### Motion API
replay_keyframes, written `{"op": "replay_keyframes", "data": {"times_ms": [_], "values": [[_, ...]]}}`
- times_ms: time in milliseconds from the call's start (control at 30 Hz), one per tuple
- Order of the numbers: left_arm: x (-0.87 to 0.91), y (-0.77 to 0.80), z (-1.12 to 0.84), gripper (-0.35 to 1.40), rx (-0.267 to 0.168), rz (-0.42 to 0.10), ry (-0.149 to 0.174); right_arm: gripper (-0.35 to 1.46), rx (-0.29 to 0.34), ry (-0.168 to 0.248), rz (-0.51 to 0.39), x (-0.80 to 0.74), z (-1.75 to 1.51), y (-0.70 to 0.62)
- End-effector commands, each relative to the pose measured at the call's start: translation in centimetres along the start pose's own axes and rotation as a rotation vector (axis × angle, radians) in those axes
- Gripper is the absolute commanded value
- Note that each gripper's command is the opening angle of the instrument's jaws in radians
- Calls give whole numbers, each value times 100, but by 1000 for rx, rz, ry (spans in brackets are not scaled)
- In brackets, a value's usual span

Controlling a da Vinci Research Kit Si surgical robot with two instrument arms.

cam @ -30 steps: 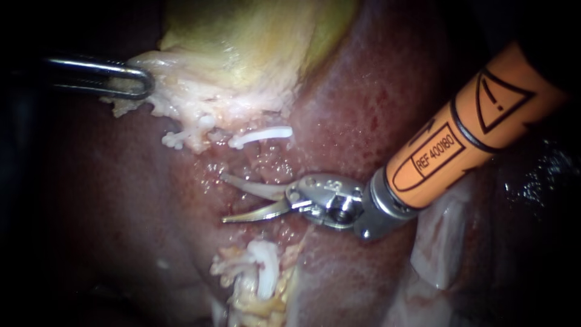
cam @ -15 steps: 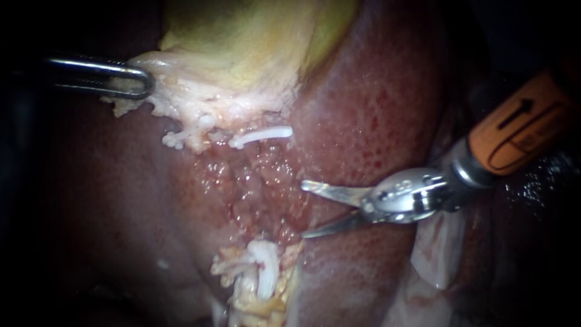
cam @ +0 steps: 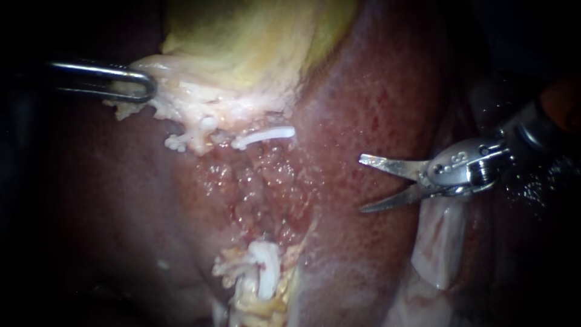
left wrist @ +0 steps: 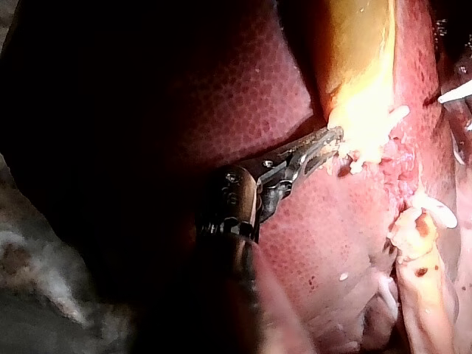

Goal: Go back from the cut right tube

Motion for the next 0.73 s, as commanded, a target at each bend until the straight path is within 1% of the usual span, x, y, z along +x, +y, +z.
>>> {"op": "replay_keyframes", "data": {"times_ms": [33, 167, 233, 333, 433, 733], "values": [[-3, -1, 5, -35, -1, 4, -2, 143, 5, 3, 1, -1, 1, -1], [-17, -5, 25, -35, -14, 20, -7, 143, 5, 3, 1, -1, 1, -1], [-23, -7, 36, -35, -15, 13, -14, 143, 5, 3, 1, -1, 1, -1], [-28, -9, 44, -35, -18, 11, -22, 143, 5, 3, -5, -1, 1, -1], [-29, -9, 46, -35, -21, 12, -24, 143, 5, 3, -5, -1, 0, -1], [-29, -9, 45, -35, -23, 12, -24, 143, 5, 3, -11, -1, 1, -1]]}}
